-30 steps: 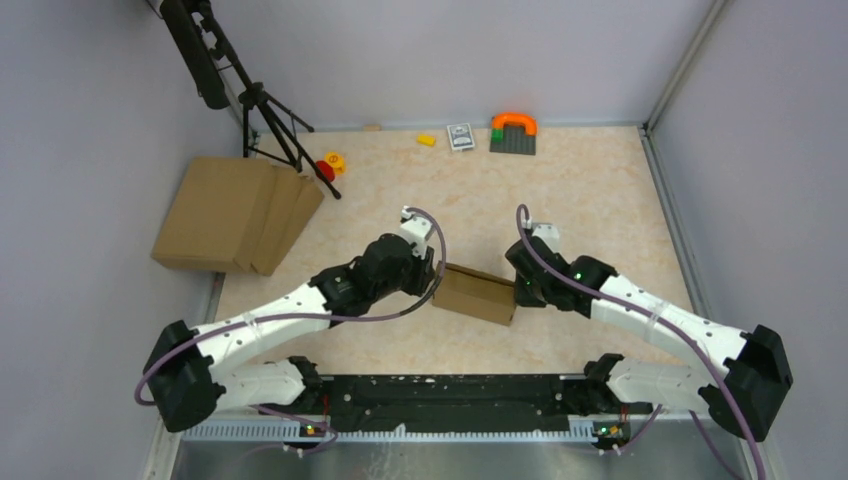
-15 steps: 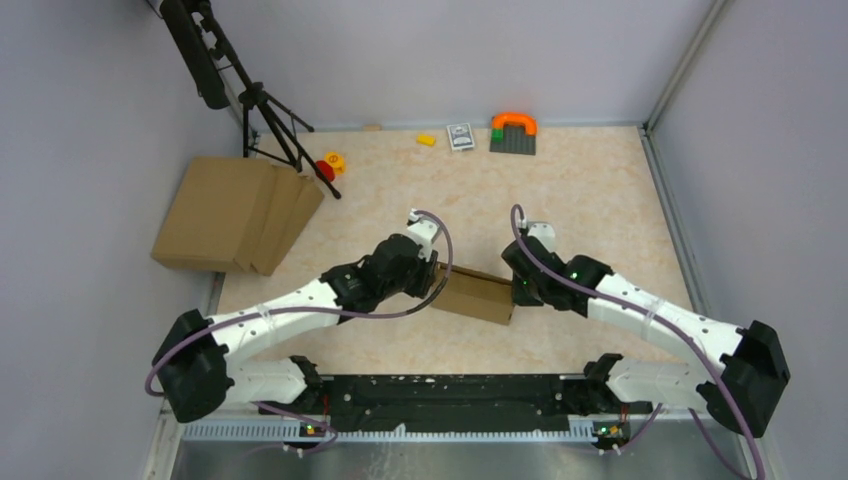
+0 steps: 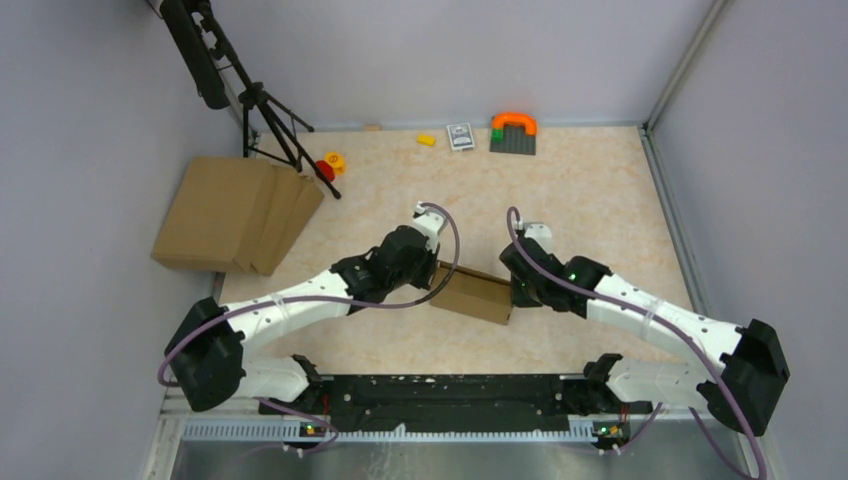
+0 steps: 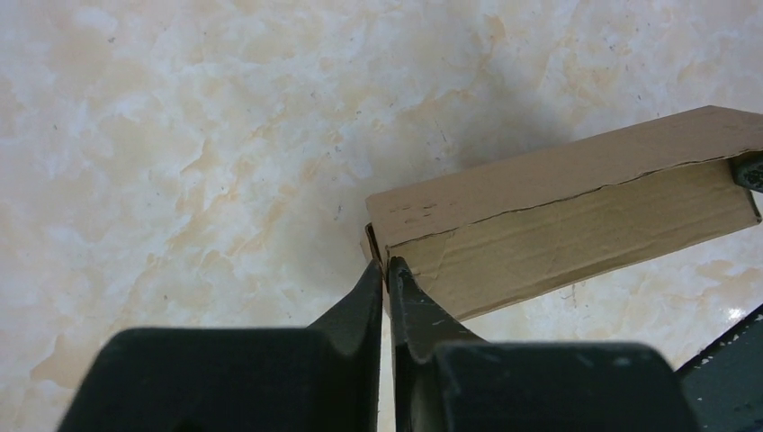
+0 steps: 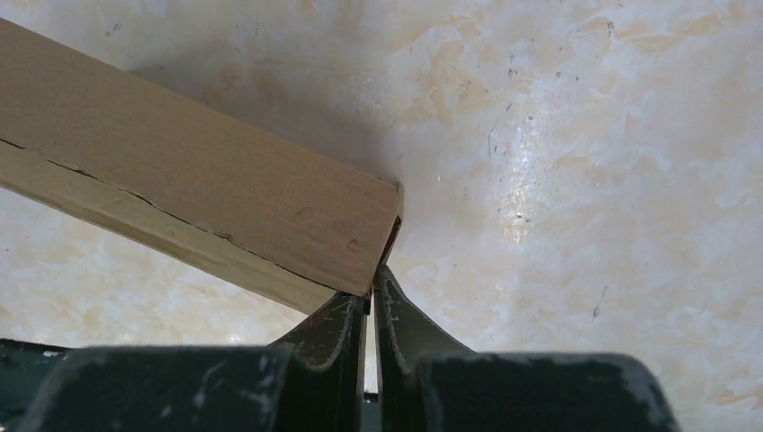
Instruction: Fold the paper box
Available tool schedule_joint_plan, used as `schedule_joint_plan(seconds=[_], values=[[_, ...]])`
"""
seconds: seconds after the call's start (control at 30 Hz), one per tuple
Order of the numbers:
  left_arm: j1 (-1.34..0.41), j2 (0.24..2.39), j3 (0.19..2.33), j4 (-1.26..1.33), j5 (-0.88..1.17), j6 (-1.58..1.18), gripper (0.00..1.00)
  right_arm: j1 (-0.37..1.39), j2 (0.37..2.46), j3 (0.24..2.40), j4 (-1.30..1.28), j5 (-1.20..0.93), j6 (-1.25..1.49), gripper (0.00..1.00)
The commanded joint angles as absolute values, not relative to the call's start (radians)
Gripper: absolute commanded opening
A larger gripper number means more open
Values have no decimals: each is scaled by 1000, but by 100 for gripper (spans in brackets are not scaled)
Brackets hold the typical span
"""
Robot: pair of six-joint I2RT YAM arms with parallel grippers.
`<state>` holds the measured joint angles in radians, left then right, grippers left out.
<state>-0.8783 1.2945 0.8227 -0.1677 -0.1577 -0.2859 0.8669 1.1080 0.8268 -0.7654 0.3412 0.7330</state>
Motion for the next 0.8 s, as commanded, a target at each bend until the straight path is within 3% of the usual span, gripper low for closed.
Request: schedule_joint_plan(seconds=[0.0,0.43,0.57,0.77], values=[[-875,1303,841,-112,-170,-282,0,886,1085,843,-754,347,719,8],[-874,1274,779,-86,-152,-281,0,886,987,856,-738,264,680,34],[-874,1272,775,-85,-141,-284,0,886,974,875,-756,271,663,55],[-876,1258,758,-80,-135,-285,0,873,970,936,-750,303,631,52]])
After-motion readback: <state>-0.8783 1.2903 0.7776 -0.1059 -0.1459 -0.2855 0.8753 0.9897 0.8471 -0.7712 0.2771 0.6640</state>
